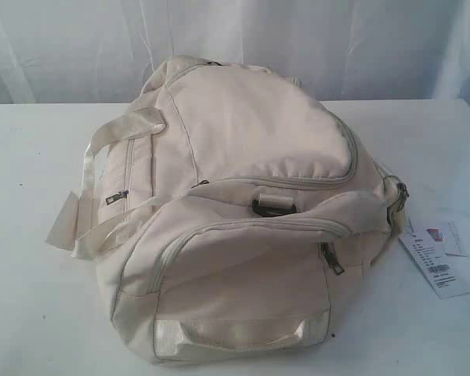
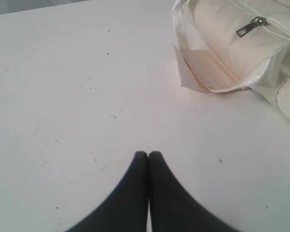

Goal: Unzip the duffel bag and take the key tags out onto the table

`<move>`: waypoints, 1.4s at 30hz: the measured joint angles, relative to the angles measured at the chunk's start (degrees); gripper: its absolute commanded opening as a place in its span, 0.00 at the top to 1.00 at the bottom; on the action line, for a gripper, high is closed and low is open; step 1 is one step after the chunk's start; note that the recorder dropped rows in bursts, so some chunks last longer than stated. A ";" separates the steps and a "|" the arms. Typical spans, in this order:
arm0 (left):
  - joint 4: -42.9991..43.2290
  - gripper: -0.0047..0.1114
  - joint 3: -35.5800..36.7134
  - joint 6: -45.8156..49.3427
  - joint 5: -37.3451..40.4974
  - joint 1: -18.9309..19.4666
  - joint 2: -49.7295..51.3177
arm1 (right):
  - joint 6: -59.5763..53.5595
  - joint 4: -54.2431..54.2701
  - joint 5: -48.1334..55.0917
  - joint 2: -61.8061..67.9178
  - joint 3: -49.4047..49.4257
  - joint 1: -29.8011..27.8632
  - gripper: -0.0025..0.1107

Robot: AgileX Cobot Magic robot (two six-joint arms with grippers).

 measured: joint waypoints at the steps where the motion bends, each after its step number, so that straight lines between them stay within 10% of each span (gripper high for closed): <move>1: 0.00 0.96 0.00 0.00 0.00 0.00 0.00 | 0.00 0.00 0.00 0.00 0.00 0.00 0.98; 42: -6.29 0.96 0.00 -4.28 -8.59 0.00 0.00 | 0.00 0.00 0.00 0.00 0.00 0.00 0.98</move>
